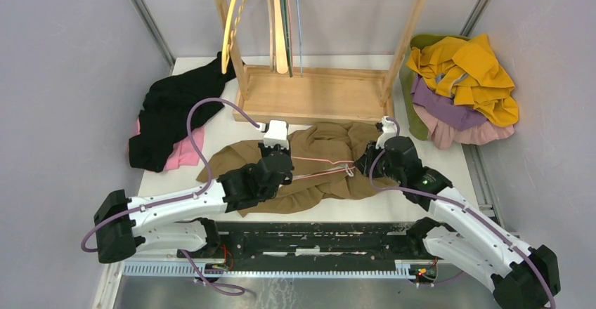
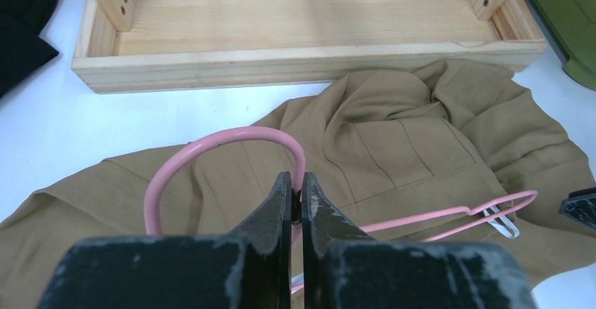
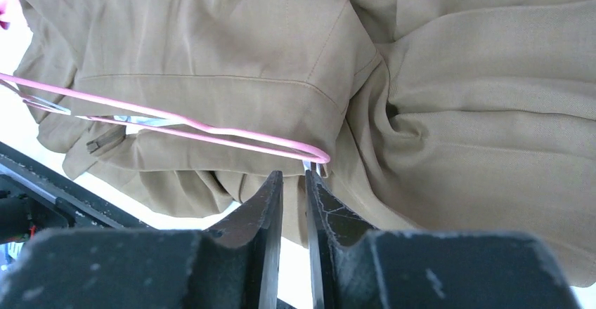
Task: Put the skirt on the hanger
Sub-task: Hang the skirt on the hanger.
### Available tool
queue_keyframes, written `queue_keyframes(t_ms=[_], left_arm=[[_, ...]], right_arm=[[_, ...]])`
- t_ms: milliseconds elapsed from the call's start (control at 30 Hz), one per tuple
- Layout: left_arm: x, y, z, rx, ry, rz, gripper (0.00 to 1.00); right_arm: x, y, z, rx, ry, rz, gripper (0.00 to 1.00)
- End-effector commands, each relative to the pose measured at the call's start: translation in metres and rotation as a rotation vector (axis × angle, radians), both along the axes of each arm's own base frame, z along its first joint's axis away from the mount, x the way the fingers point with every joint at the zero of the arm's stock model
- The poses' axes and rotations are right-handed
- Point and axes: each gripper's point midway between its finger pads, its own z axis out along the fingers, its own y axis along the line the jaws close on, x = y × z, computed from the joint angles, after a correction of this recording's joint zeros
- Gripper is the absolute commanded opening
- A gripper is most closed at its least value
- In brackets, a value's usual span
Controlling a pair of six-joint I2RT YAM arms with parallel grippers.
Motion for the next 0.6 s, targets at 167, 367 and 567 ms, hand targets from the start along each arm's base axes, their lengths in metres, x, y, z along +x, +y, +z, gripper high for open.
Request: queue_keyframes(t_ms=[167,367,567], left_arm=[[0.011,0.003,0.036,-0.023,-0.074,0.069,0.04],[0.011,0.004,0.040,-0.029,-0.085,0.069,0.04],[0.012,0.000,0.036,-0.019,-0.079,0.060,0.04]], right_arm=[[-0.005,0.009,0.008,-0.052,0.002,0.082,0.15],[-0.013,0.025,0.001,-0.090,0.028,0.170,0.14],[-0.008,0.022,-0.009,-0.129,0.023,0.138,0.22]])
